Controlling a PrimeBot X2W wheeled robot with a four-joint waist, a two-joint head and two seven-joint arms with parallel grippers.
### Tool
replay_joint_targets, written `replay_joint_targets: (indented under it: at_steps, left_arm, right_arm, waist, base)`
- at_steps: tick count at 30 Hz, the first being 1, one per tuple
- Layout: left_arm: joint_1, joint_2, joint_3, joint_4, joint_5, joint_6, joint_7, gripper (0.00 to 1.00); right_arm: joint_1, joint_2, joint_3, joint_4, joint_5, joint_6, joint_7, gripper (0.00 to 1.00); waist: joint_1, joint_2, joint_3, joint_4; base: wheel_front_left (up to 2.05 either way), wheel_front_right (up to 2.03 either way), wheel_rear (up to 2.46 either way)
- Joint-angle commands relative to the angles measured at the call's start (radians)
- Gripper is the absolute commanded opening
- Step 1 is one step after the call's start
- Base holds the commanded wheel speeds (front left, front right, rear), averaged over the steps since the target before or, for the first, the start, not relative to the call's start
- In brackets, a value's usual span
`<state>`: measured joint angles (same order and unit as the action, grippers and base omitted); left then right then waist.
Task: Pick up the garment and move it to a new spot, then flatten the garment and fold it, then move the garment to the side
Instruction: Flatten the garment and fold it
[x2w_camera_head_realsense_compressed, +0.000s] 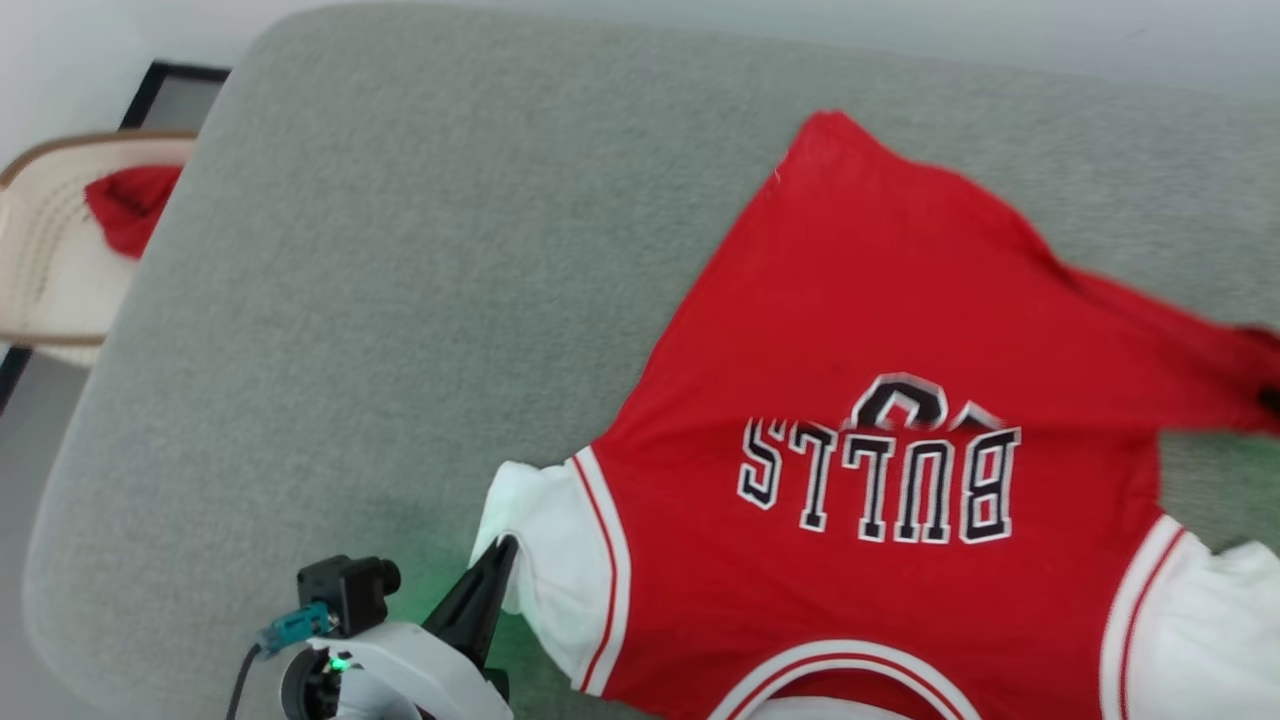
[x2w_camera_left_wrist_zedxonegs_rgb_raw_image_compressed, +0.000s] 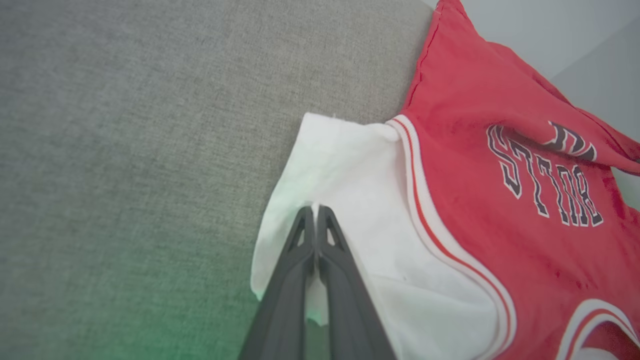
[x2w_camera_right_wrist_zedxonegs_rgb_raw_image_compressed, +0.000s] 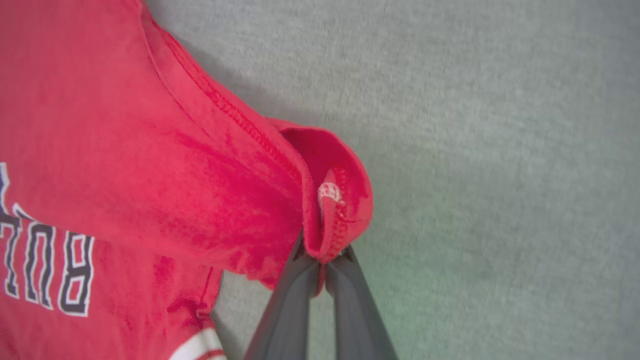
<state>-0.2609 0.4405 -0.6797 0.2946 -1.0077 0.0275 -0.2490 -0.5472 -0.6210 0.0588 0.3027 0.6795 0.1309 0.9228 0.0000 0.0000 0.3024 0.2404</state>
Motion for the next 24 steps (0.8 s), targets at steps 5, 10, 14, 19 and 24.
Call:
replay_joint_targets:
  at_steps: [5, 10, 14, 19, 24]
  left_arm:
    - [0.032, 0.027, 0.003, -0.035, -0.004, 0.024, 0.012, 0.00]
    - [0.050, 0.043, 0.005, -0.060, -0.011, 0.040, 0.021, 0.00]
    - [0.063, 0.053, 0.005, -0.071, -0.014, 0.047, 0.028, 0.00]
    - [0.074, 0.062, 0.007, -0.081, -0.019, 0.053, 0.033, 0.00]
    - [0.077, 0.067, 0.005, -0.087, -0.022, 0.057, 0.036, 0.00]
  right_arm:
    - [0.201, 0.033, -0.085, -0.119, 0.019, 0.000, -0.014, 0.00]
    - [0.364, 0.093, -0.173, -0.201, -0.001, 0.000, -0.023, 0.00]
    - [0.460, 0.154, -0.218, -0.249, -0.021, 0.000, -0.024, 0.00]
    - [0.514, 0.211, -0.238, -0.273, -0.036, 0.000, -0.054, 0.00]
    - [0.523, 0.228, -0.227, -0.281, -0.045, 0.000, -0.088, 1.00]
  waist:
    - [0.0000, 0.0000, -0.061, -0.069]
    - [0.0000, 0.0000, -0.080, -0.095]
    - [0.0000, 0.0000, -0.090, -0.110]
    - [0.0000, 0.0000, -0.096, -0.125]
    - [0.0000, 0.0000, -0.102, -0.132]
  base:
    - [0.00, 0.00, 0.00]
    - [0.00, 0.00, 0.00]
    - [0.00, 0.00, 0.00]
    - [0.00, 0.00, 0.00]
    - [0.00, 0.00, 0.00]
